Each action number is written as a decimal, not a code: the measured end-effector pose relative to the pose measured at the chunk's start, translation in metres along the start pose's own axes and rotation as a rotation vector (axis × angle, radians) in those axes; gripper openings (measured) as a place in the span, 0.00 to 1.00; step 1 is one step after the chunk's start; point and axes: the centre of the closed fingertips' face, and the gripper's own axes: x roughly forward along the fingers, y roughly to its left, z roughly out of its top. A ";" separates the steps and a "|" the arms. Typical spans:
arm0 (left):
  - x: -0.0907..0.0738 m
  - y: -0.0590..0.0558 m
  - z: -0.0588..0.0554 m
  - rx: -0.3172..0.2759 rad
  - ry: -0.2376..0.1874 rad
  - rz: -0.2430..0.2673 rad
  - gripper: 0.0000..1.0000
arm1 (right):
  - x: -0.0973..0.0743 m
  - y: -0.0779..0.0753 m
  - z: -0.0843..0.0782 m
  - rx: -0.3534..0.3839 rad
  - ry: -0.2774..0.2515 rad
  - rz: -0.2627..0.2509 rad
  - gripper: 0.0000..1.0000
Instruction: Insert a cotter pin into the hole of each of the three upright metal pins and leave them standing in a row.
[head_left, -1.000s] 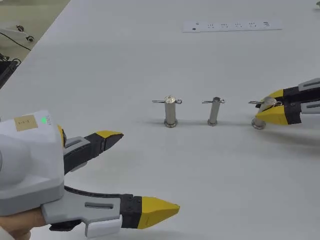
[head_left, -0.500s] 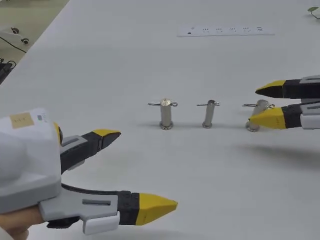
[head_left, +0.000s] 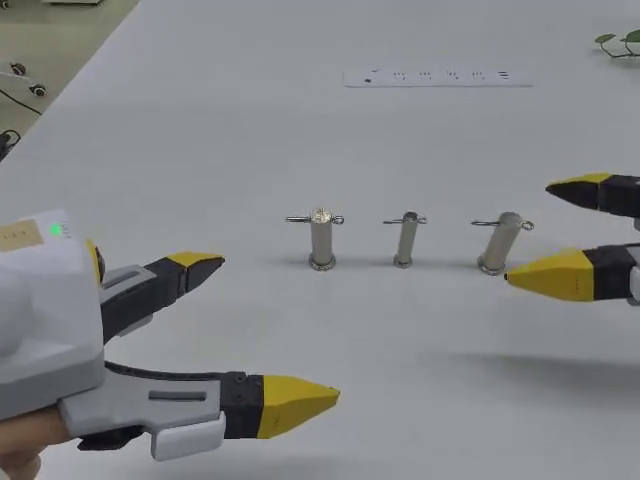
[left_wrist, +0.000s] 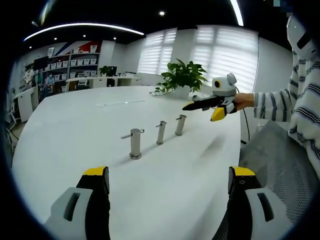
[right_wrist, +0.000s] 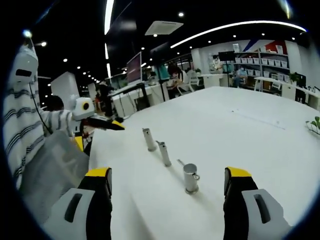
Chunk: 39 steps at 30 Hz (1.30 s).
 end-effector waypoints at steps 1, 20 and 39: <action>0.000 0.002 -0.004 -0.009 0.011 0.003 0.99 | -0.002 0.005 -0.003 0.008 0.005 0.000 0.94; -0.013 0.009 -0.015 -0.076 0.000 0.066 0.99 | -0.034 0.031 -0.030 0.160 0.006 -0.097 1.00; -0.017 0.007 -0.022 -0.091 0.001 0.085 0.99 | -0.035 0.036 -0.040 0.174 0.036 -0.120 1.00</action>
